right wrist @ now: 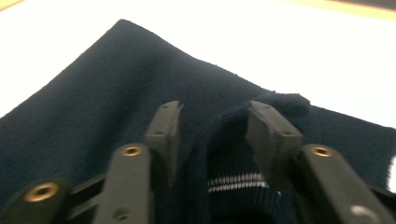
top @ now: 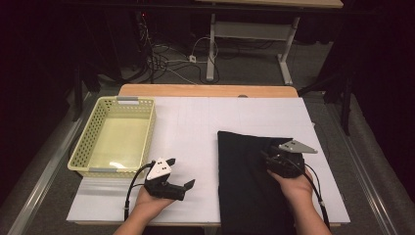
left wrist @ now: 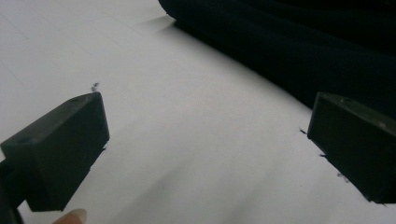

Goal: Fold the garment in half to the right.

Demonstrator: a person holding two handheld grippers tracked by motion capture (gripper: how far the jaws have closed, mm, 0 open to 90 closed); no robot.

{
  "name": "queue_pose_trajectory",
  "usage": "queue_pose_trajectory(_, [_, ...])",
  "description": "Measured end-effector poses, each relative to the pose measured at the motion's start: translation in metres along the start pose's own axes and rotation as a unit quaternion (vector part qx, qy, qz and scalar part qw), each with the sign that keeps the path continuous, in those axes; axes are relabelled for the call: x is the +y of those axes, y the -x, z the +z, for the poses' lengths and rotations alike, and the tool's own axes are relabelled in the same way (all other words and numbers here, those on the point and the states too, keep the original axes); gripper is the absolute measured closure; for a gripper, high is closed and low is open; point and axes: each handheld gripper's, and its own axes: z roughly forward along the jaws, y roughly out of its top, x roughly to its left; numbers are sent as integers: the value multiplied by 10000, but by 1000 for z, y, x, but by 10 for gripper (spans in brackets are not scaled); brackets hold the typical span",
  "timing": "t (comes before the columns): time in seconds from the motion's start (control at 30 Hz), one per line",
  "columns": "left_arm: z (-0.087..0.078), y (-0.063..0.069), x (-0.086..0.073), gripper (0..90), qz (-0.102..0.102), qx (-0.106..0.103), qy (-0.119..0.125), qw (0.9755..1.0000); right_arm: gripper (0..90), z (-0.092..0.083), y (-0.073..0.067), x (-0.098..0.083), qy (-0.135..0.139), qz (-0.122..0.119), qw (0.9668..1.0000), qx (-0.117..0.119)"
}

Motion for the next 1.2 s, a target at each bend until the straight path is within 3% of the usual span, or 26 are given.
queue_pose_trajectory(0.03, [0, 0, 0, 0, 1, 1, 3, 10000, 598, 4, 2, 1, -49, 22, 10000, 12])
queue_pose_trajectory(0.1, [0, 0, 0, 0, 14, 5, 11, 10000, 796, 9, 5, 0, -159, -9, 9999, 12])
queue_pose_trajectory(0.17, [0, 1, 0, 0, 20, 20, 17, 10000, 863, 9, 8, -4, -160, -13, 9999, -25])
queue_pose_trajectory(0.27, [0, 0, 0, 0, -1, 14, 18, 10000, 861, 5, 18, -18, -250, 124, 9996, -51])
queue_pose_trajectory(0.33, [0, 0, 0, 0, 4, -8, 26, 10000, 804, 2, 26, -28, -362, 183, 9991, -150])
queue_pose_trajectory(0.4, [0, 0, 0, 0, 26, -20, 16, 10000, 753, -1, 32, -34, -362, 316, 9988, -104])
queue_pose_trajectory(0.57, [0, 1, 0, 0, 58, -20, 34, 10000, 668, -8, 36, -26, -191, 366, 9990, -138])
queue_pose_trajectory(0.63, [0, 1, 0, 0, 52, -19, 27, 10000, 619, -6, 35, -20, -146, 377, 9991, -91])
queue_pose_trajectory(0.73, [0, 1, 0, 0, 84, 2, 32, 10000, 485, 8, 33, -16, -327, 571, 9977, 139])
queue_pose_trajectory(0.83, [0, 2, 0, 0, 103, 11, 31, 9999, 401, 21, 33, -20, -579, 607, 9964, -144])
queue_pose_trajectory(0.93, [0, 2, 0, 0, 98, 15, 35, 9999, 430, 26, 36, -25, -613, 811, 9948, -29])
queue_pose_trajectory(1.0, [0, 2, 0, 0, 106, 0, 30, 9999, 491, 26, 35, -25, -600, 735, 9954, 115])
queue_pose_trajectory(1.2, [0, 1, 0, 0, 110, -31, 32, 9999, 665, 25, 27, -25, -551, 540, 9969, 171])
